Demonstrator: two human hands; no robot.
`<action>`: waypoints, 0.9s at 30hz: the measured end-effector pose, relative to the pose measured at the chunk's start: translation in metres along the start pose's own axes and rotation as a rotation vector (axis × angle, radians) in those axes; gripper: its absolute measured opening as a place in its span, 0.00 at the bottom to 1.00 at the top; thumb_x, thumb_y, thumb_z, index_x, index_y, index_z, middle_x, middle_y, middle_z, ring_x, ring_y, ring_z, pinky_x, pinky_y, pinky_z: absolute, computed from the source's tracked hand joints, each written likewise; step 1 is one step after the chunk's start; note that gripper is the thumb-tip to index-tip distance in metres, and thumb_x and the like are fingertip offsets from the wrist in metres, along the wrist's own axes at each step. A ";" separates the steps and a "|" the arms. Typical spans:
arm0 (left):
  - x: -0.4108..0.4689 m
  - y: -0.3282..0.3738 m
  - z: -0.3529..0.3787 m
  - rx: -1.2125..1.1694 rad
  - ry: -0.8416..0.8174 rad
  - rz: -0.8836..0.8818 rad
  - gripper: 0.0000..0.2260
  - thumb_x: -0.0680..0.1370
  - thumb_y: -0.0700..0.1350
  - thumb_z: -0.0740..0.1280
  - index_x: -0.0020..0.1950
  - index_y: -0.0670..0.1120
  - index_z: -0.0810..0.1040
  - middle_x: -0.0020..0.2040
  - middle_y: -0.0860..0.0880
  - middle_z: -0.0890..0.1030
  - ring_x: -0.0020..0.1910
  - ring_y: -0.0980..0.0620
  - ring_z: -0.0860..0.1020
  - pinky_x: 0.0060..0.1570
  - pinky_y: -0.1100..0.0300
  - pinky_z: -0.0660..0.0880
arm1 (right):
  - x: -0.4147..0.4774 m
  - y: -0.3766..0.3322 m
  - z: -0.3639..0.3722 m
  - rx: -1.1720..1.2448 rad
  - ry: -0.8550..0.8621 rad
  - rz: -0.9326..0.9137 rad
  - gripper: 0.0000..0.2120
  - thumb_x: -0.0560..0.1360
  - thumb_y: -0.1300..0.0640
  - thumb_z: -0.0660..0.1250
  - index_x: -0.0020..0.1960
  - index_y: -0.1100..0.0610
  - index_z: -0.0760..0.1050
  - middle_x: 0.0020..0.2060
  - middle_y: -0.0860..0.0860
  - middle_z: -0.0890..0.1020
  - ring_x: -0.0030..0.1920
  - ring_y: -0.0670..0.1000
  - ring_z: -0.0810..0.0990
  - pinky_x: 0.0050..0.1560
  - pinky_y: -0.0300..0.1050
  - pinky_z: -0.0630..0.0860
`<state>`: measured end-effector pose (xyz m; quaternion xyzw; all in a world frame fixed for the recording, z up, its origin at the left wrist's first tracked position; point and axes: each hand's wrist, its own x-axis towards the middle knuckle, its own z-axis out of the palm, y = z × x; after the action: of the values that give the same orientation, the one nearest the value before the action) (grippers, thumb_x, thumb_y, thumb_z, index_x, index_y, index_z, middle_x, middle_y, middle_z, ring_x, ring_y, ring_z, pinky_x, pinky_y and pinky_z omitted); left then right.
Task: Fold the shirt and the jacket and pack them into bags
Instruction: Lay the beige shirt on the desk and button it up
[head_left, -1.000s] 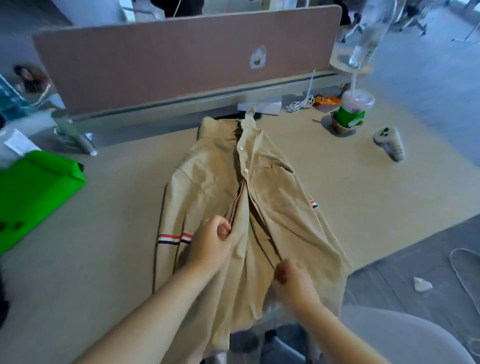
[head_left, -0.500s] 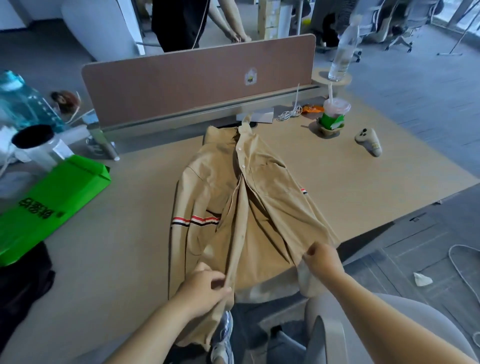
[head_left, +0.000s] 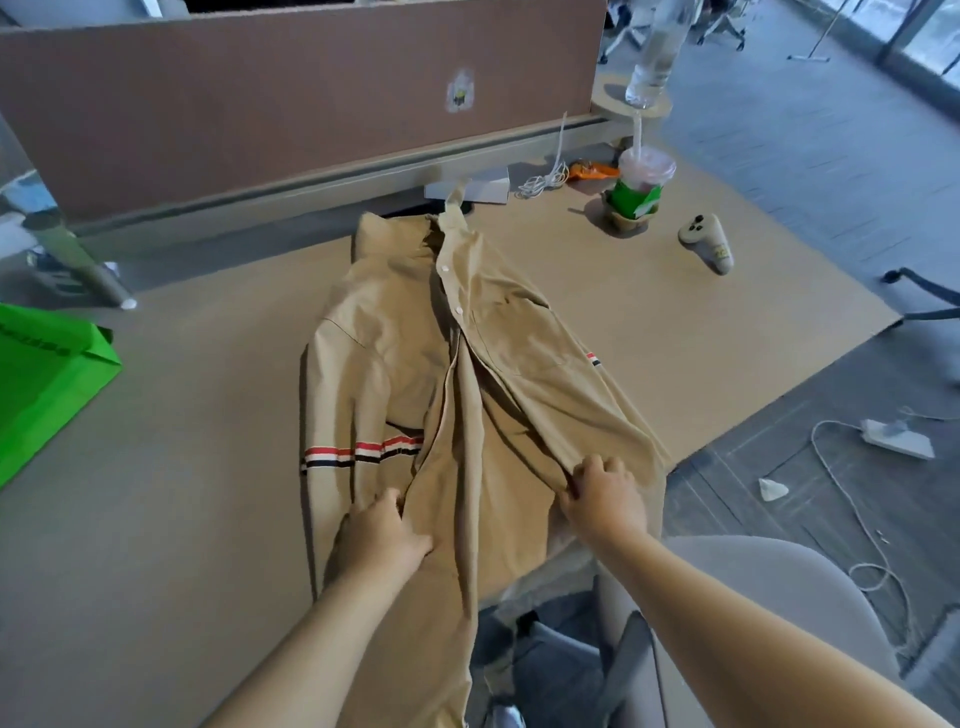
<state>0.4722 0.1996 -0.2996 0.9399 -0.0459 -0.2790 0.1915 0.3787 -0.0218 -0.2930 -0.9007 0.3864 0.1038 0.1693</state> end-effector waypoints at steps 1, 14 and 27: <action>0.006 -0.001 0.000 0.050 0.019 0.011 0.21 0.71 0.50 0.70 0.62 0.50 0.73 0.56 0.47 0.77 0.52 0.45 0.78 0.49 0.51 0.79 | 0.003 -0.003 0.000 -0.005 0.028 0.000 0.13 0.77 0.49 0.62 0.56 0.56 0.70 0.52 0.54 0.73 0.53 0.56 0.74 0.50 0.50 0.76; 0.042 0.010 -0.008 0.227 -0.178 -0.081 0.12 0.70 0.51 0.72 0.47 0.46 0.76 0.47 0.46 0.79 0.44 0.45 0.78 0.43 0.54 0.79 | 0.040 0.023 -0.080 0.743 0.063 0.394 0.06 0.73 0.63 0.61 0.39 0.59 0.75 0.37 0.56 0.75 0.41 0.55 0.74 0.39 0.47 0.70; 0.004 -0.004 -0.002 0.079 -0.101 0.006 0.15 0.74 0.52 0.65 0.56 0.47 0.79 0.64 0.45 0.69 0.56 0.44 0.75 0.56 0.55 0.75 | 0.020 0.003 -0.008 -0.219 0.201 0.083 0.23 0.74 0.52 0.65 0.67 0.56 0.64 0.65 0.56 0.68 0.64 0.57 0.69 0.63 0.51 0.68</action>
<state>0.4765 0.2034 -0.3021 0.9313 -0.0692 -0.3237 0.1523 0.3904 -0.0400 -0.2931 -0.9029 0.4246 0.0618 0.0262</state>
